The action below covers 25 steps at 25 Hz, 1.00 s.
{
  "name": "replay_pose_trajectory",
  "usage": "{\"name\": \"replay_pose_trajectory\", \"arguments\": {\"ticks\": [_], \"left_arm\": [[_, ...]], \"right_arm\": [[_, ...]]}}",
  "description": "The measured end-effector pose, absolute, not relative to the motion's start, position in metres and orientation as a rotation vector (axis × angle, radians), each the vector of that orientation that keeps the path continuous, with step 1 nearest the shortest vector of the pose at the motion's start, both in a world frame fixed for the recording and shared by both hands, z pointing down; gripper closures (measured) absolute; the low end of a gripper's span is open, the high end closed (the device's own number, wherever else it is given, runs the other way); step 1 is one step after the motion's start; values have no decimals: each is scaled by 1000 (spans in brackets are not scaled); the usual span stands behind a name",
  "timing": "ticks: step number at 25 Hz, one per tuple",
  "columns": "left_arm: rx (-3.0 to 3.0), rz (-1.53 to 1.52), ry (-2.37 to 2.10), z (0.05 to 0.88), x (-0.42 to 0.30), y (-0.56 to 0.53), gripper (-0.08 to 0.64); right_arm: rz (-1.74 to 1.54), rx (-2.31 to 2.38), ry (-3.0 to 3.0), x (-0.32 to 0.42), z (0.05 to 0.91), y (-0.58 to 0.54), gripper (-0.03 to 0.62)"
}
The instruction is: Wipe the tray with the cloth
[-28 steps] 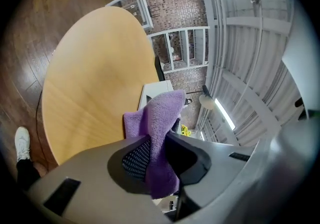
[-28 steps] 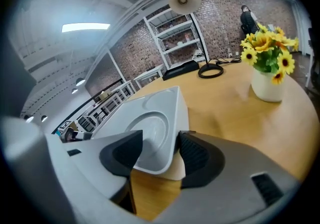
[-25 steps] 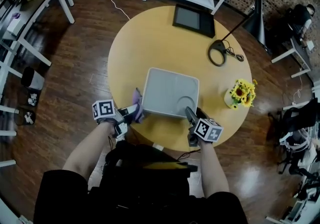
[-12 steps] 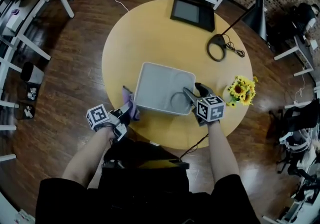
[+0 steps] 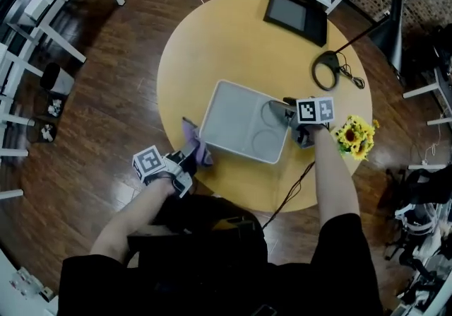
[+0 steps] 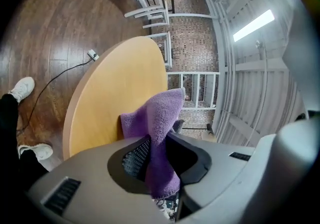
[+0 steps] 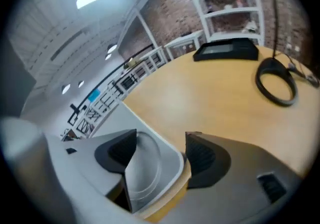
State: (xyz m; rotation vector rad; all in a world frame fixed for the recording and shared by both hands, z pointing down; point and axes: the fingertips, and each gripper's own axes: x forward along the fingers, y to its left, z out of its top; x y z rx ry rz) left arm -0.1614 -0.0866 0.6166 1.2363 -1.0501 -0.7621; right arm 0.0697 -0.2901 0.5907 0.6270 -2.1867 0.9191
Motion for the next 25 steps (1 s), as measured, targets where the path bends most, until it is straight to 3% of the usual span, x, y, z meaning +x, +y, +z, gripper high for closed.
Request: {"name": "replay_pose_trajectory", "arguments": {"ticks": [8,17,25], "left_arm": [[1305,-690,-1035,613,-183,-99,488],[1577,-546,-948,580,-186,-191,483],[1474,-498,-898,615,-185,-155,485]], "right_arm": [[929,790,-2308,70,581,-277,278],[951,961,-2319,87,582,-253,281],[955,995,-2307,104,589,-254,279]]}}
